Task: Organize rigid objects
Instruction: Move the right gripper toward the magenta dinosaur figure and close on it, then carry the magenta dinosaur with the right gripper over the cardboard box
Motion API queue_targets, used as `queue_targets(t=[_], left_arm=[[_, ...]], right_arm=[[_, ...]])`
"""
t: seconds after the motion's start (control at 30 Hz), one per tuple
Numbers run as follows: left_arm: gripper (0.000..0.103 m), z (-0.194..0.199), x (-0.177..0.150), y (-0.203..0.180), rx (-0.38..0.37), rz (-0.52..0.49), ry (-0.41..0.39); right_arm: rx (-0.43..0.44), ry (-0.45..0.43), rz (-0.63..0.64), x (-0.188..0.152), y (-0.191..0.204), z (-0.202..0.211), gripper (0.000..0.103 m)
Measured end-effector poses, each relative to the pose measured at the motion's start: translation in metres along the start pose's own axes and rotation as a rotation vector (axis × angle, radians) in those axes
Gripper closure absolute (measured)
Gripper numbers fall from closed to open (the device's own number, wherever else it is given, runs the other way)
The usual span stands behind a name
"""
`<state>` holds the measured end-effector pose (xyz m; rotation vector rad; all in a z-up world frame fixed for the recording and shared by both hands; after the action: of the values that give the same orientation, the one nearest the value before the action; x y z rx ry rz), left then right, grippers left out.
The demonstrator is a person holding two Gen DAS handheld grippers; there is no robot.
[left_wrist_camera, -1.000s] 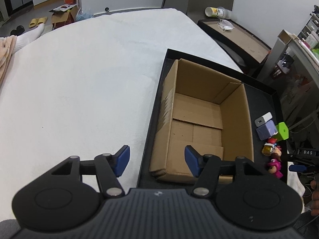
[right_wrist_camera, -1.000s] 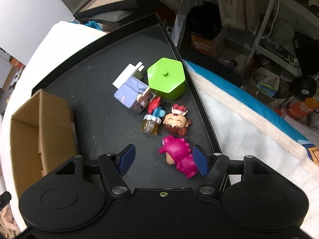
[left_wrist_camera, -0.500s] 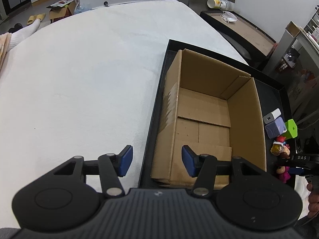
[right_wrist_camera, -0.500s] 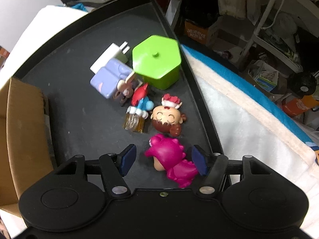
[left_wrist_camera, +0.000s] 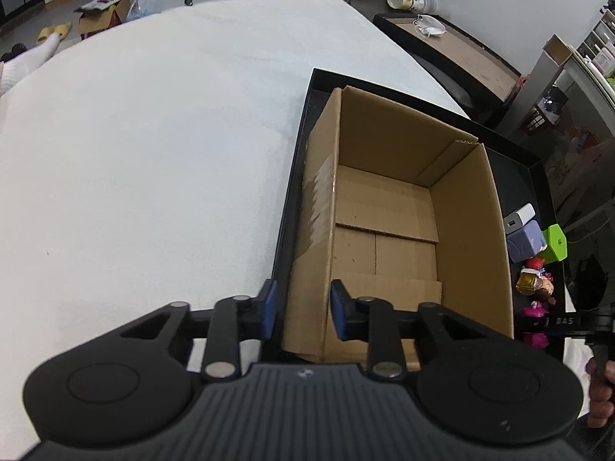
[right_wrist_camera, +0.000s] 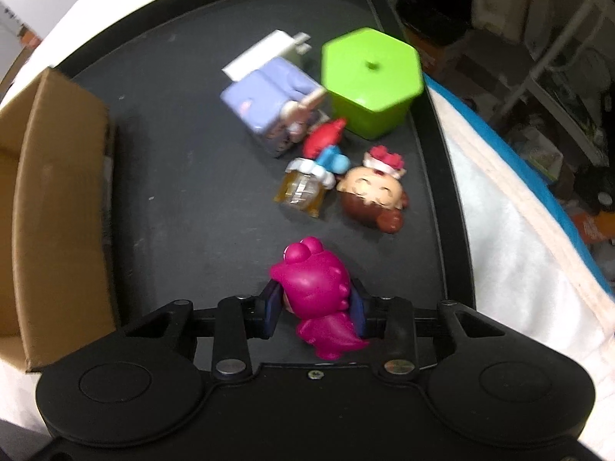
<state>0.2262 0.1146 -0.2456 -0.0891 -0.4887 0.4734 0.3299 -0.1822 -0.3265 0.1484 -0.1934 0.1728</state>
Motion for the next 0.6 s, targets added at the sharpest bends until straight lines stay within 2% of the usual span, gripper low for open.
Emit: queue_targets(t=[0.17,0.6], left_arm=[[0.092,-0.001,0.0,-0.006,-0.032,-0.013,0.006],[0.092,-0.001,0.003,-0.009,-0.053,-0.065,-0.01]], right_arm=[[0.049,-0.045,0.022,0.004,0.014,0.017,0.067],[0.143,-0.139,0.009,0.02,0.041,0.071,0.067]])
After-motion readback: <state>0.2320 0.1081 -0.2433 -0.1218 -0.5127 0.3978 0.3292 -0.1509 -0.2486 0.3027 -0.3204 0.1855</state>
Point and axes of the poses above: each gripper's, at about its wrist camera, not at the fingertips, and z roughly against the way its jaws point, y to its left, x to its top, the point moved 10 cm from there along -z, roughly the way its jaws point, and after that the axes turned 1 degree about -y, right-handed, at the moved point
